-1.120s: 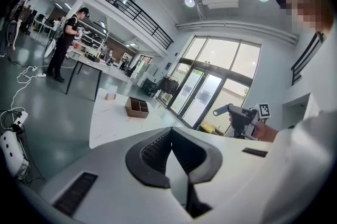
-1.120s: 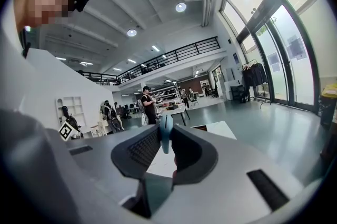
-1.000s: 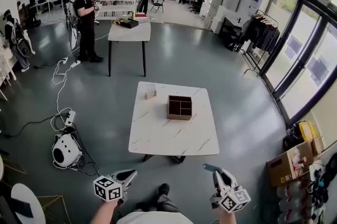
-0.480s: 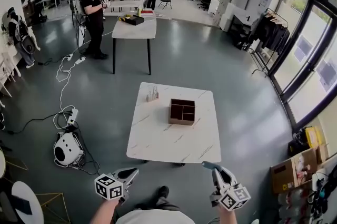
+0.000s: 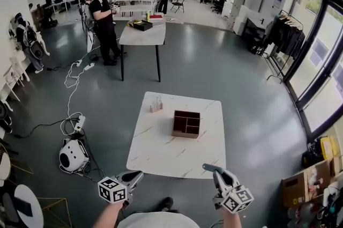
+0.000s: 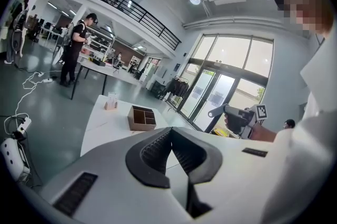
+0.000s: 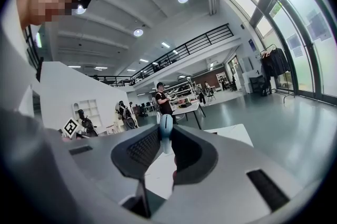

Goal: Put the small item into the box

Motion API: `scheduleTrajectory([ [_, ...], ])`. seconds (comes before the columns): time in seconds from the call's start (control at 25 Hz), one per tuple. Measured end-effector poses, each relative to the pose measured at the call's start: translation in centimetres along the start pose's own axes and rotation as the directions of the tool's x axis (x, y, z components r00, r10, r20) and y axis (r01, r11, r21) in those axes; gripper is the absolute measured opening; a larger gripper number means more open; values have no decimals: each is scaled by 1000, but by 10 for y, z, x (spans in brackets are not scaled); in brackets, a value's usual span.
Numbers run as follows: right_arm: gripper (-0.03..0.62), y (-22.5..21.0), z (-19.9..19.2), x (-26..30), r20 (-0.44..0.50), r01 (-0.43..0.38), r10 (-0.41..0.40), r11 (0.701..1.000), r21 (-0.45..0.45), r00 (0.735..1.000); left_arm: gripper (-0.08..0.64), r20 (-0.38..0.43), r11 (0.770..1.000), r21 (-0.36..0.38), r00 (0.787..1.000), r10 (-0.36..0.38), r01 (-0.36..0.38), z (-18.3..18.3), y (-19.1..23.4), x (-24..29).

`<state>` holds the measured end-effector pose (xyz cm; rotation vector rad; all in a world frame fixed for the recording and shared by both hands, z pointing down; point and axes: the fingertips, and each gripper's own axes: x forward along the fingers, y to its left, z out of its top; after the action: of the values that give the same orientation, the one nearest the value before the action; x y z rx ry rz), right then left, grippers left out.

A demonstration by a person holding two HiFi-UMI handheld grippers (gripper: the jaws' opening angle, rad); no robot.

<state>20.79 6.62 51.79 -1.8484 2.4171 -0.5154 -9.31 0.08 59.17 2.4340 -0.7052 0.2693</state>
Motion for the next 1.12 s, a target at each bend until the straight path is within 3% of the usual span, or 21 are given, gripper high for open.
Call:
scheduleTrajectory([
  [0.2, 81, -26, -2, 15, -30, -65, 64, 998, -18, 997, 14, 8, 999, -17, 999, 32, -31, 1, -3, 28],
  [0.48, 81, -56, -3, 27, -45, -90, 90, 996, 0, 995, 14, 13, 998, -33, 999, 53, -53, -1, -11, 54],
  [0.84, 81, -78, -10, 35, -49, -59, 62, 997, 44, 997, 14, -10, 997, -40, 998, 67, -67, 0, -8, 67],
  [1.12, 81, -98, -28, 49, -89, -15, 22, 997, 77, 996, 14, -45, 998, -51, 998, 35, -37, 1, 2, 99],
])
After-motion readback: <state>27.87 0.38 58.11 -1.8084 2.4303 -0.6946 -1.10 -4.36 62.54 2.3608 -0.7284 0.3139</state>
